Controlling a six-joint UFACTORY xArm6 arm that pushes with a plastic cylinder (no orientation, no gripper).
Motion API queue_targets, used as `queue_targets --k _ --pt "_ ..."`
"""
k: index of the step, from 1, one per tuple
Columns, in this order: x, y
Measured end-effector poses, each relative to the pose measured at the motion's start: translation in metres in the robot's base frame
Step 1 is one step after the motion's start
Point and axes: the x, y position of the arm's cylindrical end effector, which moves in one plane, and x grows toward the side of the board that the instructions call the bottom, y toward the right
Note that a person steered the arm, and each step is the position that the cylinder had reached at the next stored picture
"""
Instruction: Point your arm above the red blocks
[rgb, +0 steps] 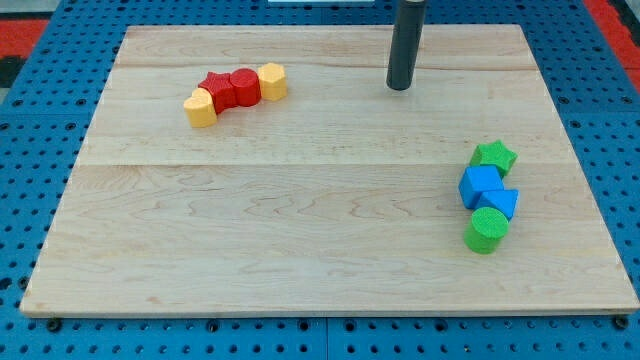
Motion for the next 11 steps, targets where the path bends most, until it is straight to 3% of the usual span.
queue_targets --k 1,3,4,11 --pt "-0.004 -0.026" --pt "-0.059 -0.126" --pt "-0.066 -0.207" --pt "-0.059 -0.220"
